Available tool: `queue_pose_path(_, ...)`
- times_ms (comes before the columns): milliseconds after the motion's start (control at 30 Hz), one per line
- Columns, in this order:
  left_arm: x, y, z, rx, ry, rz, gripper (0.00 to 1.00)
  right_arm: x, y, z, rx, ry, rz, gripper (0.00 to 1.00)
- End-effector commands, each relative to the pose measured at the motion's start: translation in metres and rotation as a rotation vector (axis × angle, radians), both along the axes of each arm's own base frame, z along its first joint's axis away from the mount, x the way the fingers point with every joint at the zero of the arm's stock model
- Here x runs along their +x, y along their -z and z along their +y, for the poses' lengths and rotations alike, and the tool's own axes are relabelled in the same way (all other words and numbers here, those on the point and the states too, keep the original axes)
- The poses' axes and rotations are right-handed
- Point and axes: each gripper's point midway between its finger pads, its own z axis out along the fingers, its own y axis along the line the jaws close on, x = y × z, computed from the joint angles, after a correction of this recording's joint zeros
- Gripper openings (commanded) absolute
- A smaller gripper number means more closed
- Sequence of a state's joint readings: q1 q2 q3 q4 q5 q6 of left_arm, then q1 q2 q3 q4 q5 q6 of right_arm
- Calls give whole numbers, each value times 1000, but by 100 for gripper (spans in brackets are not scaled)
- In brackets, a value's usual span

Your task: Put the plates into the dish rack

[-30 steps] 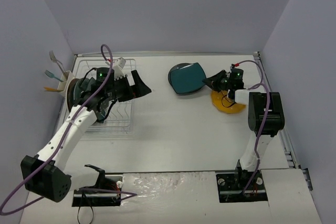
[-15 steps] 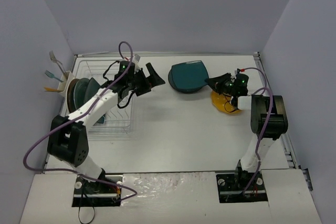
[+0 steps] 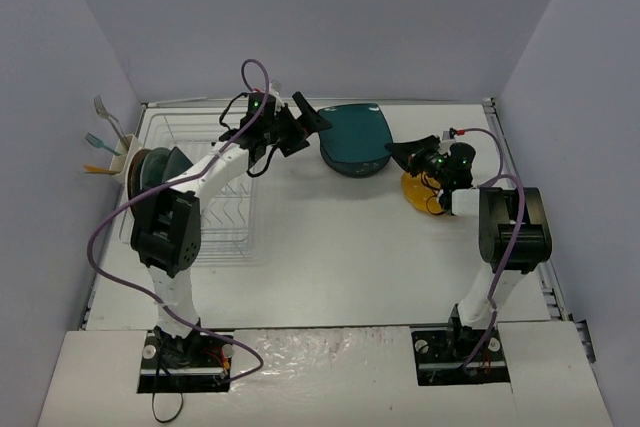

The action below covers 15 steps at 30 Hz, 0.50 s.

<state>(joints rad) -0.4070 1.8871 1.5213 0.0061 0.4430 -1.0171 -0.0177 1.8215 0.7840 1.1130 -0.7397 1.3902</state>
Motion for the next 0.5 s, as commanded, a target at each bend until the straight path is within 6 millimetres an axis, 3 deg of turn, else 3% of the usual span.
queue_pose_path(0, 13, -70, -20, -138, 33, -140, 92, -21, -115, 14, 44, -89, -388, 0)
queue_pose_path(200, 16, -69, -30, -194, 45, -121, 78, -32, -118, 26, 52, -126, -400, 0)
queue_pose_path(333, 16, -73, -35, -225, 53, -125, 65, -35, -119, 28, 61, -134, -405, 0)
queue_pose_path(433, 15, -77, -37, -237, 54, -135, 49, -36, -121, 30, 67, -139, -410, 0)
queue_pose_path(467, 15, -77, -37, -238, 54, -135, 48, -37, -121, 30, 67, -141, -410, 0)
